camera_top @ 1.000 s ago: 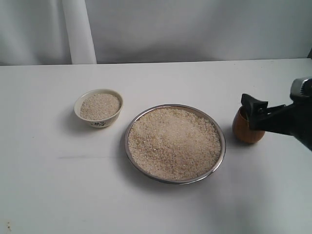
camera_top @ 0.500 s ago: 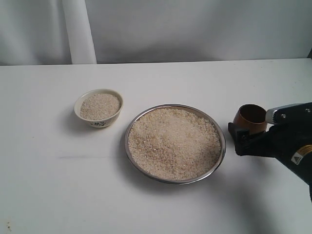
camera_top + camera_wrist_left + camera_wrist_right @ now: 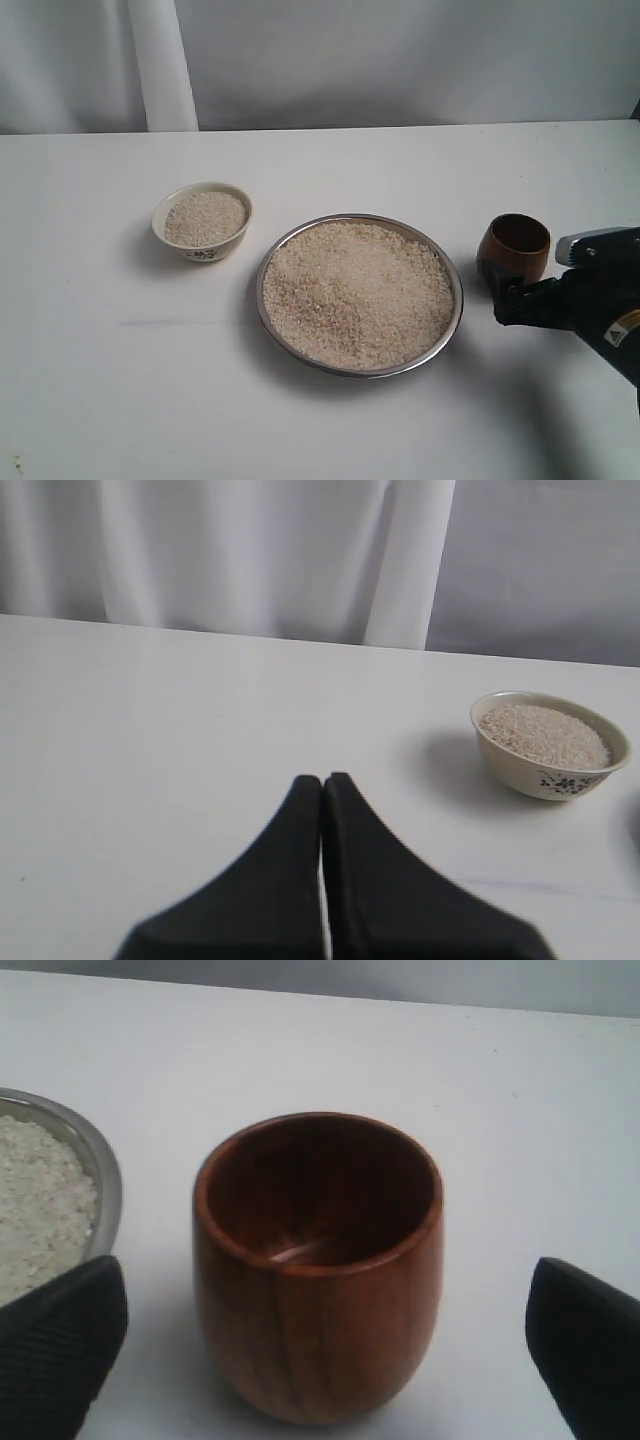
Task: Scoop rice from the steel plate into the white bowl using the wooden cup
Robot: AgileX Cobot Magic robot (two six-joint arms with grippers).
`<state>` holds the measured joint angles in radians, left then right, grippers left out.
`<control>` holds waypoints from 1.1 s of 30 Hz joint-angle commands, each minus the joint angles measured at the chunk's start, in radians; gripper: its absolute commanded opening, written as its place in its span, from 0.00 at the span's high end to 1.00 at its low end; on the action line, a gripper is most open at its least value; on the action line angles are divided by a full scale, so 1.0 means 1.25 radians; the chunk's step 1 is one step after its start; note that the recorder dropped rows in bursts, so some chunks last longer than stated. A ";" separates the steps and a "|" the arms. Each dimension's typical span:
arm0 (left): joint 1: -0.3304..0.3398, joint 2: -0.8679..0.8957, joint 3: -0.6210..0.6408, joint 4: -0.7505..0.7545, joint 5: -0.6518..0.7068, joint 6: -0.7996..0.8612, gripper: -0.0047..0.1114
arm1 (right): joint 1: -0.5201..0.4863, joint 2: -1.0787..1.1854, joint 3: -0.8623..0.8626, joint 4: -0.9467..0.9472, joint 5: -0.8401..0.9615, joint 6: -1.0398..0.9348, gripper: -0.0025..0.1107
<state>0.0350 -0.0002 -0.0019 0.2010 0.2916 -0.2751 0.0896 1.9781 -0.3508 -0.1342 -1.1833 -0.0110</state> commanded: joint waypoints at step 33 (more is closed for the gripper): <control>-0.004 0.000 0.001 -0.004 -0.005 0.000 0.96 | -0.008 0.127 -0.159 -0.033 0.005 -0.056 0.05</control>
<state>0.0350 -0.0002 -0.0019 0.2010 0.2916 -0.2730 0.0810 2.1359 -0.5480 -0.1824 -1.1711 -0.0722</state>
